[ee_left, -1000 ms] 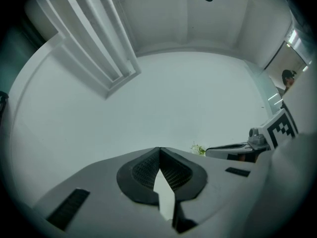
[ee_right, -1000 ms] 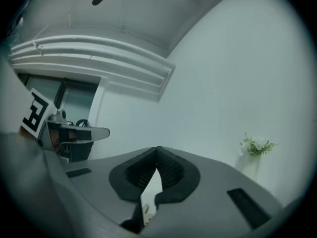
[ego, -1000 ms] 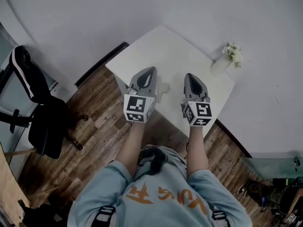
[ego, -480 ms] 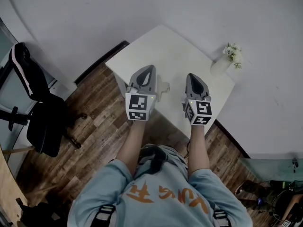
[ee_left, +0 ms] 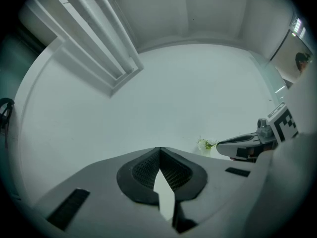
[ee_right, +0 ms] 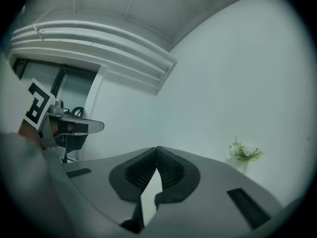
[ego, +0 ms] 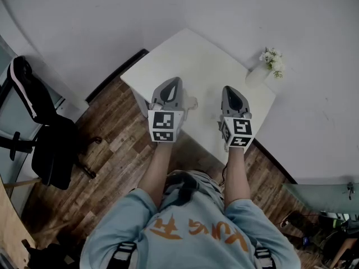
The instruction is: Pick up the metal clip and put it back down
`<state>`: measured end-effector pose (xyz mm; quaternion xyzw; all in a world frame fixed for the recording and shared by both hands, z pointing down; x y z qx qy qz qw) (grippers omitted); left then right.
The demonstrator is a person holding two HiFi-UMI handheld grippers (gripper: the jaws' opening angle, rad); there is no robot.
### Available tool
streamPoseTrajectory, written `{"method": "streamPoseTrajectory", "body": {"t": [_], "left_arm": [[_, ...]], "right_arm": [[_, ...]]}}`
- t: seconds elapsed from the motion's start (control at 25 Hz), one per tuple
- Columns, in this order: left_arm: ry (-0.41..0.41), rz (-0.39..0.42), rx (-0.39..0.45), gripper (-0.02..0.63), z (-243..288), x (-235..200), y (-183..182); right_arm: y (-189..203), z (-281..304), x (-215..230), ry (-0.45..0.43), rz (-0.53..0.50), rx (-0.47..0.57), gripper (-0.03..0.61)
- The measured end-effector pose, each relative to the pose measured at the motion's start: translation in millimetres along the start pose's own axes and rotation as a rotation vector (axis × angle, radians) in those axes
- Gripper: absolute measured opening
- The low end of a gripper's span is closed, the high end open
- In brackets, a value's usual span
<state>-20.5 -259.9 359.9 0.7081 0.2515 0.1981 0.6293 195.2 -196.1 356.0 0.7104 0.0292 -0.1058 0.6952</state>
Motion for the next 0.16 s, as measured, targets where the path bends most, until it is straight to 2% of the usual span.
{"method": "streamPoseTrajectory", "body": {"t": [0.16], "left_arm": [[0.007,-0.002,-0.004,0.025,1.9,4.1,1.4]], "right_arm": [[1.2,-1.8,3.6,0.003,0.002,-0.001,0.012]]}}
Point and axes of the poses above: the fingertips, and each gripper's own axes: z forward along the fingers, x to its right, y out of its underside, the point moved 9 cm from there along -z, backward along the fingers, and after that the axes turned 4 degrees about x, right-handed, at the moved point
